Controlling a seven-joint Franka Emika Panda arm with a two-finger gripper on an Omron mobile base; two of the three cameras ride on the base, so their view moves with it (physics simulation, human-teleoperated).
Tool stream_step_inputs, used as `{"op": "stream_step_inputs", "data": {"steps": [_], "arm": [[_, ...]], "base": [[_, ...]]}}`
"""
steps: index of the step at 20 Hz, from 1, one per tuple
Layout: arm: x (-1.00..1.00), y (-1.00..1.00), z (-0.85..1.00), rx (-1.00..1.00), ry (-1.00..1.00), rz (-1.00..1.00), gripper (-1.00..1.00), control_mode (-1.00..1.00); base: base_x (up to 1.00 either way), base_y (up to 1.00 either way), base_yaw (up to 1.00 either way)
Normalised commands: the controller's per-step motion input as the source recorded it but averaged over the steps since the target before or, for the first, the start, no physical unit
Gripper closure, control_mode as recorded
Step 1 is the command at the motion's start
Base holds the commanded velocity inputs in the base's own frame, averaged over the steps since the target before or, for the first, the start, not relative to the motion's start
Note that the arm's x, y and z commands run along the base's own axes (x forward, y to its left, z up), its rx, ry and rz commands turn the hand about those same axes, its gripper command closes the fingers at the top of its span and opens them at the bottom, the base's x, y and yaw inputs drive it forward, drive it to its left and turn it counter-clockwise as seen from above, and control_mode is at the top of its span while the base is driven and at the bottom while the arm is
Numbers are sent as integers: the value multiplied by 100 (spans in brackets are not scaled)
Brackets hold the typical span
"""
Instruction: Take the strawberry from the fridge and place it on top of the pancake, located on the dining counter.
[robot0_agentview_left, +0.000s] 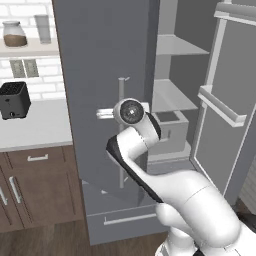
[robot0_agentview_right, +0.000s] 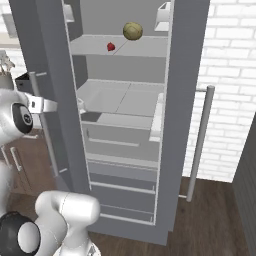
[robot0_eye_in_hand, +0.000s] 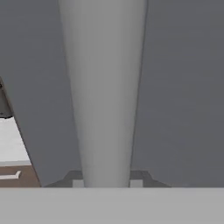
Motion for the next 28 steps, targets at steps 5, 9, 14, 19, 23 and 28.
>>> {"op": "stream_step_inputs", "data": {"steps": [5,9,14,19,23,28], "arm": [[-10,28,-3,4,4,-1,-100,-100],[-69,-31,0,15,0,-12,-100,-100],[-74,-57,5,14,-1,-17,-100,-100],[-34,-77,18,20,-1,-10,-100,-100],[7,-89,27,44,-1,8,-100,-100],[16,-86,2,52,-4,19,-100,-100]], "base": [[0,0,0],[0,0,0],[0,0,0],[0,0,0],[0,0,0],[0,0,0]]}}
